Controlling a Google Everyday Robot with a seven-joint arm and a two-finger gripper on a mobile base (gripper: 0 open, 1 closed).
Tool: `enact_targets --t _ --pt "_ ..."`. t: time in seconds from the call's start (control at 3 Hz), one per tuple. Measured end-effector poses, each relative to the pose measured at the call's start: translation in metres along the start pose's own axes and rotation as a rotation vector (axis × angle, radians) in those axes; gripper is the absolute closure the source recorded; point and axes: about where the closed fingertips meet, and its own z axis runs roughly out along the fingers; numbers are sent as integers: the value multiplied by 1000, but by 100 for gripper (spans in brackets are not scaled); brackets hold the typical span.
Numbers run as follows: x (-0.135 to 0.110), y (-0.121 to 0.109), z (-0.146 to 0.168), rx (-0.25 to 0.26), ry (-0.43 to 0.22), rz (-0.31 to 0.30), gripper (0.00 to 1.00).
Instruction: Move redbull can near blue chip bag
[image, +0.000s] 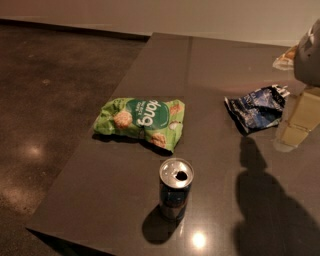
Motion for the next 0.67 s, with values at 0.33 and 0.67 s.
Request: enact_targets --t 0.33,0.67 --pt "0 1 0 -2 -2 -1 0" --pt "-4 12 -2 -30 -25 -23 0"
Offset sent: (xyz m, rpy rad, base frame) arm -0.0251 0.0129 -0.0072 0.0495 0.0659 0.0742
